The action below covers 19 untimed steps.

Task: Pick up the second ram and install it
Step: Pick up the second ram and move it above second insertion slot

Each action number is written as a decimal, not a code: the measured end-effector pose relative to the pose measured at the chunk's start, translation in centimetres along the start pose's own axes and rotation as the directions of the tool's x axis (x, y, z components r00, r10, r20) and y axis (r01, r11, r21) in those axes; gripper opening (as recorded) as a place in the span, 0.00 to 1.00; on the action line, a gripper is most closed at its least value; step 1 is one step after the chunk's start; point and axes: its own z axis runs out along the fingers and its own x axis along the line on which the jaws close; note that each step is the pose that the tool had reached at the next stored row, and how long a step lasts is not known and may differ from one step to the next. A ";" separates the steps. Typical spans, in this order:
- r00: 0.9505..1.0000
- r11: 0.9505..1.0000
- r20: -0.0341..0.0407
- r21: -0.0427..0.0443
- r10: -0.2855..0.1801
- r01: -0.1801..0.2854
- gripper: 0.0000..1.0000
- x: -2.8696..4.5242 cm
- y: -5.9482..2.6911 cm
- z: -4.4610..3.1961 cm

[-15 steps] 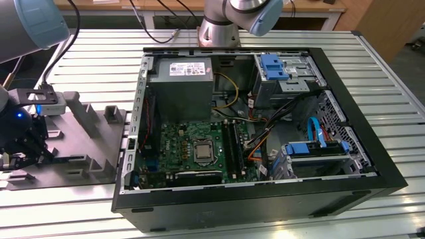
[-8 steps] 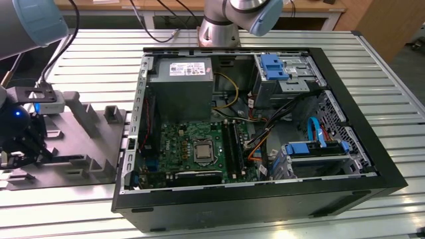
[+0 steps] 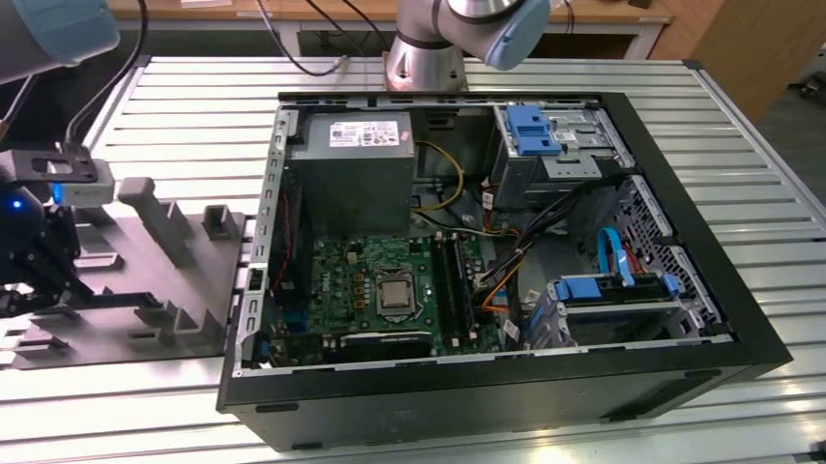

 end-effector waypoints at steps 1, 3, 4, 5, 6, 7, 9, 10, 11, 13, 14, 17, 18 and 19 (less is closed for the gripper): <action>1.000 1.000 0.000 0.000 0.000 0.000 0.11 0.00 0.00 -0.35; 1.000 1.000 0.000 0.000 0.000 0.000 0.11 -0.01 0.00 -1.10; 1.000 1.000 0.000 0.000 0.000 0.000 0.11 -0.01 0.00 -1.53; 1.000 1.000 0.000 0.000 0.000 0.000 0.11 -0.01 0.00 -1.96; 1.000 1.000 0.000 0.000 0.000 0.000 0.11 -0.01 0.01 -2.34; 1.000 1.000 0.000 0.000 0.000 0.000 0.11 -0.01 0.01 -2.71; 1.000 1.000 0.000 0.000 0.000 0.000 0.11 -0.02 0.01 -3.59; 1.000 1.000 0.000 0.000 0.000 0.000 0.11 -0.02 0.01 -4.00; 1.000 1.000 0.000 0.001 0.000 0.000 0.11 -0.03 0.01 -4.42; 1.000 1.000 0.000 0.001 0.000 0.000 0.11 -0.03 0.01 -5.33; 1.000 1.000 0.000 0.001 0.000 0.000 0.11 -0.04 0.01 -5.78; 1.000 1.000 0.000 0.001 0.000 0.000 0.11 -0.05 0.02 -7.16; 1.000 1.000 0.000 0.001 0.000 0.000 0.11 -0.06 0.02 -7.62; 1.000 1.000 0.000 0.001 0.000 0.000 0.11 -0.06 0.02 -8.06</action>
